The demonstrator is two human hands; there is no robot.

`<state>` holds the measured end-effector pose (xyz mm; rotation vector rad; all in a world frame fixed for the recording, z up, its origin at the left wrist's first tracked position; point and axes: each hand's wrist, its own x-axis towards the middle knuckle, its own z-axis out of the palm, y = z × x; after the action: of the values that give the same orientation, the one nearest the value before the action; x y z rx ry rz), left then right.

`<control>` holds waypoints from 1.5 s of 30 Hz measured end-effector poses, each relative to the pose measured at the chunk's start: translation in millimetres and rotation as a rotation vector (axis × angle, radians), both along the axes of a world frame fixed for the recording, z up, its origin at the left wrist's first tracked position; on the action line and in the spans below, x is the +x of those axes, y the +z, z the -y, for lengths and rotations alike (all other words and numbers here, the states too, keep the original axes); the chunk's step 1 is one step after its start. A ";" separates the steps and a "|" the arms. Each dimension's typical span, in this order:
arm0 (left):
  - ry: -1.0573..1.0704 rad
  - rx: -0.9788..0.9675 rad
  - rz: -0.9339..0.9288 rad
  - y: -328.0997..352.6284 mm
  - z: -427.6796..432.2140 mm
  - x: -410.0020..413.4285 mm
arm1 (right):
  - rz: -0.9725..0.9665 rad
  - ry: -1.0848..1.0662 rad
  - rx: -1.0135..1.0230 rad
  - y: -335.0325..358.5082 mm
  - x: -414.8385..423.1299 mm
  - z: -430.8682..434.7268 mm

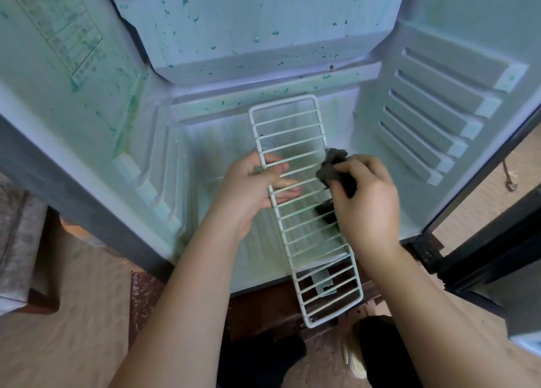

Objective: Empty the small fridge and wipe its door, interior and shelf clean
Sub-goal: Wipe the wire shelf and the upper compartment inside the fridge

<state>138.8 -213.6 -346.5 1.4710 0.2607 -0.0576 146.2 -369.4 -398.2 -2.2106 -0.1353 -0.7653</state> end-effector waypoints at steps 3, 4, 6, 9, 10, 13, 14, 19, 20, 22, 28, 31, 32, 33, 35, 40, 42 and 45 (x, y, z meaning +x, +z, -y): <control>0.010 0.021 0.037 0.2 1.0 0.0 | 0.151 0.047 -0.067 3.6 -14.4 -15.4; 0.013 0.061 0.047 -0.2 2.3 0.6 | 0.193 0.100 -0.107 3.2 -21.9 -26.1; 0.013 0.145 0.054 -1.5 5.0 1.4 | 0.205 0.161 -0.186 0.4 -32.9 -43.7; 0.004 0.151 0.046 -2.1 7.3 1.1 | 0.185 0.169 -0.209 -2.4 -30.0 -42.8; -0.002 0.141 0.047 -0.7 7.4 0.5 | 0.194 0.170 -0.205 -2.7 -28.0 -38.4; -0.023 0.118 0.051 1.3 7.6 -0.7 | 0.205 0.158 -0.208 -1.5 -22.5 -26.8; -0.025 0.113 0.049 1.1 7.8 -0.6 | 0.205 0.151 -0.215 -1.6 -21.4 -24.6; -0.021 0.098 0.042 0.4 8.7 0.7 | 0.231 0.130 -0.230 -1.1 -18.8 -17.3; -0.020 0.074 0.036 1.8 8.1 0.2 | 0.233 0.123 -0.223 -1.8 -16.8 -14.0; -0.016 0.006 0.016 3.1 4.8 -0.2 | 0.211 0.079 -0.189 -3.9 -8.0 -1.3; -0.028 0.010 0.000 3.2 -5.1 -3.7 | 0.037 -0.084 -0.033 -9.2 7.7 25.4; 0.008 0.017 -0.004 2.5 -4.9 -3.2 | 0.210 -0.061 0.002 5.9 -3.9 16.0; 0.022 0.019 -0.010 1.7 -4.2 -2.7 | 0.258 -0.034 -0.010 10.5 -9.2 12.0; 0.031 0.025 -0.013 0.6 -2.7 -1.6 | 0.292 0.018 -0.027 12.8 -15.1 6.7; 0.046 0.086 -0.005 -1.8 0.0 0.2 | 0.276 0.183 -0.077 8.5 -29.0 -11.2; 0.094 0.128 -0.013 -5.6 -3.7 1.6 | 0.186 0.297 -0.285 -18.4 -38.9 -46.8; 0.071 0.146 -0.023 -5.7 -4.1 0.7 | 0.224 0.283 -0.259 -18.7 -35.1 -44.6; 0.046 0.148 -0.025 -4.5 -3.1 1.2 | 0.238 0.237 -0.258 -17.3 -29.7 -36.4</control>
<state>140.0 -210.5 -351.0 1.6117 0.3251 -0.0198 116.5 -333.0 -415.4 -2.2796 -0.6344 -0.9158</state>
